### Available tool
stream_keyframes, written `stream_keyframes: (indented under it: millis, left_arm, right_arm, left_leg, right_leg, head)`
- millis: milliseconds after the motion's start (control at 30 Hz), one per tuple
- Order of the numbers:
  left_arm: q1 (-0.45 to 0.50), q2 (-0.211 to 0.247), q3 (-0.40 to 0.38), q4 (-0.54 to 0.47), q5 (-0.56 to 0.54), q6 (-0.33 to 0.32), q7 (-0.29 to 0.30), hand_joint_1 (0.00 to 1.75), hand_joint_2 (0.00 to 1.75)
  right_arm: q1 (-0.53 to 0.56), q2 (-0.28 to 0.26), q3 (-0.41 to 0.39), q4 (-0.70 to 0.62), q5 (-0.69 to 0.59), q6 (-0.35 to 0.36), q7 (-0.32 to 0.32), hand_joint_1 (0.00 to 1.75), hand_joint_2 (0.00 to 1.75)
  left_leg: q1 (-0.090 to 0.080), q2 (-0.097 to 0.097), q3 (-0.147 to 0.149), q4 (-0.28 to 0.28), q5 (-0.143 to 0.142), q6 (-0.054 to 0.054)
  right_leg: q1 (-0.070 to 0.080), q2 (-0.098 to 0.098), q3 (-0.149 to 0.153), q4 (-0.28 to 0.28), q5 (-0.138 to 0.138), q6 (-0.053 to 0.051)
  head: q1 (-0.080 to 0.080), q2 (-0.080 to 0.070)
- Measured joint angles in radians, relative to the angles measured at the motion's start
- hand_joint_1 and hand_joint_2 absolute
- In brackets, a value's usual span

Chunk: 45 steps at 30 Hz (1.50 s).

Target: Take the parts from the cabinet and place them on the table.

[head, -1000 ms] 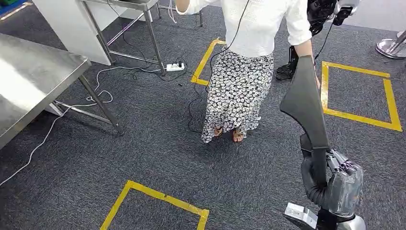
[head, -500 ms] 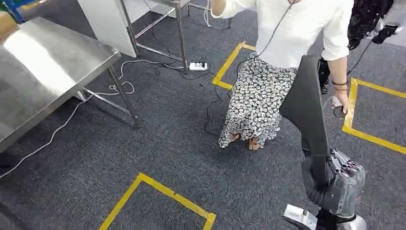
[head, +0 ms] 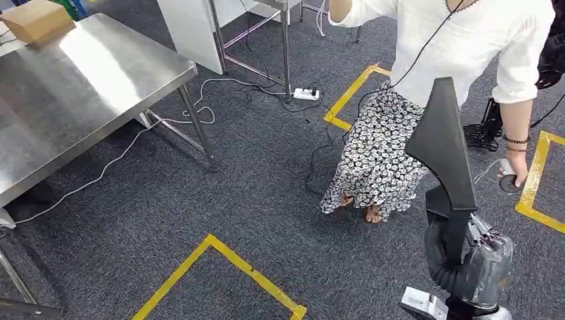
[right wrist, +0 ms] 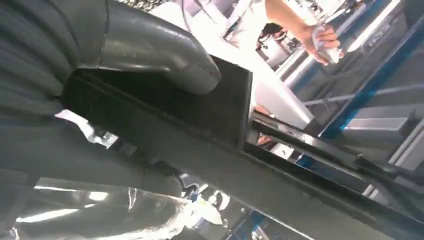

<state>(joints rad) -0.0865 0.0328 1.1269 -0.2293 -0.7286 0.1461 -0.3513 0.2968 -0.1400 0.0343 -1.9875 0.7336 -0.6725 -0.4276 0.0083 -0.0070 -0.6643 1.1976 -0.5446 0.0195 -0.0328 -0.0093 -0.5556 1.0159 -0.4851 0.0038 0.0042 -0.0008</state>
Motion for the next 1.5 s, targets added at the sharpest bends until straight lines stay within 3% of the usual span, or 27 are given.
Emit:
stream_keyframes:
  millis: [67,100,167,200,233,267,367,400,433,500,567,600,633,700,733,767,800,900,1000,1067,1133,1200,1233,1267,1400,1433,1500]
  left_arm:
    - [0.0,-0.003,0.0,0.0,0.0,-0.002,-0.001,0.0,1.75]
    - [0.001,-0.004,0.0,0.0,0.0,-0.002,-0.001,0.0,1.75]
    - [0.001,-0.004,0.0,0.0,0.0,-0.002,-0.001,0.0,1.75]
    - [0.001,-0.004,0.0,0.0,0.0,-0.002,-0.001,0.0,1.75]
    - [0.0,-0.002,0.0,0.0,0.0,-0.002,-0.002,0.0,1.75]
    - [-0.002,0.0,-0.001,0.0,0.0,-0.003,-0.002,0.0,1.75]
    - [-0.003,0.002,0.0,-0.001,0.0,-0.003,-0.005,0.0,1.75]
    - [-0.003,0.004,-0.001,-0.001,0.0,-0.003,-0.005,0.0,1.75]
    - [-0.001,0.0,-0.001,0.0,0.0,-0.006,-0.006,0.0,1.75]
    - [-0.008,-0.003,-0.001,0.0,-0.001,-0.011,-0.006,0.0,1.75]
    - [-0.008,-0.01,-0.001,0.0,-0.002,-0.013,-0.006,0.0,1.75]
    - [-0.007,-0.013,-0.001,0.0,-0.002,-0.013,-0.006,0.0,1.75]
    - [-0.005,-0.017,-0.001,0.001,-0.003,-0.013,-0.005,0.0,1.75]
    - [-0.004,-0.021,-0.001,0.001,-0.003,-0.013,-0.003,0.0,1.75]
    - [-0.004,-0.021,-0.001,0.001,-0.003,-0.013,0.0,0.0,1.75]
    - [-0.004,-0.018,-0.001,0.0,-0.003,-0.011,0.002,0.0,1.75]
    - [-0.003,-0.021,-0.001,0.001,-0.003,-0.011,0.004,0.0,1.75]
    - [0.004,-0.02,0.0,0.001,-0.005,-0.01,0.005,0.0,1.75]
    - [0.002,-0.02,-0.001,0.001,-0.011,-0.01,0.005,0.0,1.75]
    - [0.001,-0.023,-0.001,0.001,-0.011,-0.011,0.005,0.0,1.75]
    - [0.002,-0.024,-0.001,0.001,-0.011,-0.011,0.006,0.0,1.75]
    - [0.002,-0.024,-0.001,0.001,-0.011,-0.011,0.008,0.0,1.75]
    - [0.002,-0.024,-0.001,0.001,-0.011,-0.011,0.008,0.0,1.75]
    - [0.0,-0.016,-0.001,0.0,-0.011,-0.01,0.009,0.0,1.75]
    - [-0.004,-0.016,0.0,0.0,-0.007,-0.009,0.008,0.0,1.75]
    - [-0.003,-0.016,0.0,0.0,-0.006,-0.009,0.008,0.0,1.75]
    - [-0.005,-0.022,0.0,0.001,-0.006,-0.009,0.006,0.0,1.75]
  right_arm:
    - [0.0,0.0,0.0,0.0,0.0,0.0,0.0,1.75,1.75]
    - [0.0,0.001,0.0,0.0,0.0,0.0,0.0,1.75,1.75]
    - [-0.001,0.002,0.0,0.0,0.0,0.0,0.0,1.75,1.75]
    - [-0.001,0.002,0.0,-0.001,0.0,0.0,0.0,1.75,1.75]
    - [-0.001,0.002,0.0,-0.003,0.0,0.0,0.0,1.75,1.75]
    - [-0.002,0.004,0.0,-0.003,0.002,0.0,-0.001,1.75,1.75]
    - [-0.002,0.007,0.0,-0.006,0.009,-0.002,-0.002,1.75,1.75]
    - [-0.003,0.008,0.0,-0.013,0.01,-0.002,-0.002,1.75,1.75]
    - [-0.002,0.008,0.0,-0.016,0.01,-0.003,-0.002,1.75,1.75]
    - [0.006,0.007,-0.001,-0.027,0.016,-0.01,-0.002,1.75,1.75]
    - [0.019,0.007,-0.002,-0.031,0.02,-0.011,-0.002,1.75,1.75]
    - [0.025,0.008,-0.002,-0.031,0.021,-0.012,-0.002,1.75,1.75]
    - [0.028,0.007,-0.002,-0.031,0.021,-0.013,-0.001,1.75,1.75]
    - [0.029,0.007,-0.002,-0.037,0.021,-0.014,-0.001,1.75,1.75]
    - [0.029,0.007,-0.003,-0.04,0.021,-0.014,-0.001,1.75,1.75]
    - [0.028,0.008,-0.003,-0.039,0.021,-0.014,-0.001,1.75,1.75]
    - [0.03,0.007,-0.004,-0.046,0.021,-0.014,0.0,1.75,1.75]
    - [0.031,0.007,-0.003,-0.047,0.019,-0.014,0.0,1.75,1.75]
    - [0.032,0.007,-0.004,-0.052,0.012,-0.014,0.0,1.75,1.75]
    - [0.032,0.007,-0.004,-0.051,0.012,-0.014,0.0,1.75,1.75]
    - [0.031,0.007,-0.004,-0.051,0.012,-0.014,0.0,1.75,1.75]
    - [0.03,0.007,-0.004,-0.051,0.012,-0.014,0.0,1.75,1.75]
    - [0.027,0.007,-0.004,-0.051,0.012,-0.014,0.0,1.75,1.75]
    - [0.023,0.008,-0.003,-0.05,0.012,-0.014,0.0,1.75,1.75]
    - [0.007,0.007,-0.003,-0.047,0.012,-0.011,0.0,1.75,1.75]
    - [0.005,0.007,-0.003,-0.047,0.011,-0.011,0.0,1.75,1.75]
    - [-0.006,0.005,-0.002,-0.044,0.011,-0.011,0.0,1.75,1.75]
  left_leg:
    - [0.003,0.005,-0.084,0.143,-0.046,-0.003]
    - [0.003,0.005,-0.096,0.151,-0.034,0.0]
    - [0.0,0.008,-0.05,0.039,0.045,0.016]
    - [-0.009,0.024,0.004,-0.064,0.097,0.032]
    - [-0.023,0.063,0.042,-0.139,0.119,0.051]
    - [-0.027,0.084,0.046,-0.143,0.103,0.055]
    - [-0.04,0.06,0.049,-0.16,0.105,0.06]
    - [-0.041,0.044,0.07,-0.193,0.11,0.069]
    - [-0.028,0.032,0.102,-0.227,0.128,0.069]
    - [-0.024,0.011,0.112,-0.242,0.137,0.08]
    - [-0.023,-0.016,0.112,-0.241,0.133,0.076]
    - [-0.023,-0.029,0.112,-0.241,0.131,0.073]
    - [-0.02,-0.041,0.115,-0.239,0.129,0.069]
    - [-0.01,-0.068,0.117,-0.224,0.117,0.05]
    - [-0.007,-0.078,0.113,-0.206,0.106,0.036]
    - [-0.015,-0.087,0.103,-0.19,0.094,0.023]
    - [-0.012,-0.091,0.094,-0.174,0.086,0.02]
    - [-0.003,-0.106,0.088,-0.173,0.084,0.015]
    - [-0.001,-0.009,0.033,-0.051,0.02,-0.003]
    - [0.003,0.006,-0.065,0.119,-0.042,-0.007]
    - [0.003,0.007,-0.096,0.146,-0.021,-0.001]
    - [-0.004,0.012,-0.035,0.007,0.071,0.021]
    - [-0.016,0.035,0.015,-0.093,0.119,0.044]
    - [-0.034,0.085,0.042,-0.14,0.114,0.065]
    - [-0.043,0.057,0.046,-0.165,0.111,0.073]
    - [-0.031,0.041,0.078,-0.202,0.124,0.078]
    - [-0.025,0.023,0.101,-0.229,0.139,0.083]
  right_leg:
    - [0.007,-0.018,0.0,0.0,-0.005,-0.006]
    - [0.011,-0.026,0.002,0.0,-0.007,-0.009]
    - [0.018,-0.042,0.011,0.0,-0.015,-0.01]
    - [0.021,-0.051,0.02,-0.001,-0.019,-0.012]
    - [0.021,-0.059,0.025,-0.003,-0.023,-0.012]
    - [0.028,-0.067,0.03,-0.005,-0.027,-0.006]
    - [0.018,-0.097,0.039,-0.018,-0.03,0.004]
    - [0.027,-0.109,0.058,-0.035,-0.029,0.011]
    - [0.022,-0.072,0.054,-0.018,-0.035,0.009]
    - [0.022,-0.003,-0.007,0.106,-0.088,-0.002]
    - [0.016,0.007,-0.095,0.249,-0.136,0.0]
    - [0.012,0.007,-0.116,0.273,-0.135,0.008]
    - [0.008,0.007,-0.113,0.248,-0.113,0.021]
    - [-0.006,0.012,-0.041,0.075,-0.022,0.055]
    - [-0.015,0.032,-0.005,-0.009,0.011,0.069]
    - [-0.008,0.052,-0.007,0.003,0.005,0.061]
    - [-0.011,0.045,-0.005,-0.001,0.003,0.04]
    - [-0.012,0.028,-0.004,0.002,0.002,0.021]
    - [-0.006,0.007,0.007,0.0,-0.005,0.005]
    - [0.001,-0.012,0.009,0.0,-0.011,-0.003]
    - [0.008,-0.027,0.014,0.0,-0.018,-0.006]
    - [0.017,-0.045,0.029,0.0,-0.028,-0.009]
    - [0.022,-0.053,0.039,-0.003,-0.033,-0.009]
    - [0.02,-0.061,0.038,-0.006,-0.038,-0.008]
    - [0.025,-0.102,0.06,-0.027,-0.042,0.005]
    - [0.037,-0.103,0.064,-0.033,-0.047,0.007]
    - [0.027,-0.018,0.028,0.063,-0.083,0.0]
  head:
    - [-0.002,0.0]
    - [-0.003,0.0]
    - [-0.002,0.0]
    - [-0.002,0.0]
    - [-0.001,0.0]
    - [0.002,0.0]
    - [-0.003,0.0]
    - [-0.006,0.0]
    - [0.0,0.0]
    - [0.003,0.0]
    - [0.006,0.0]
    - [0.005,0.0]
    - [0.009,0.0]
    - [0.008,0.0]
    - [0.009,0.0]
    - [0.013,0.0]
    - [0.012,0.0]
    - [0.008,0.0]
    - [-0.001,0.0]
    - [-0.002,0.0]
    - [-0.002,0.0]
    - [-0.002,0.0]
    - [-0.002,0.0]
    - [0.003,0.0]
    - [-0.003,0.0]
    - [-0.002,0.0]
    - [0.0,0.0]
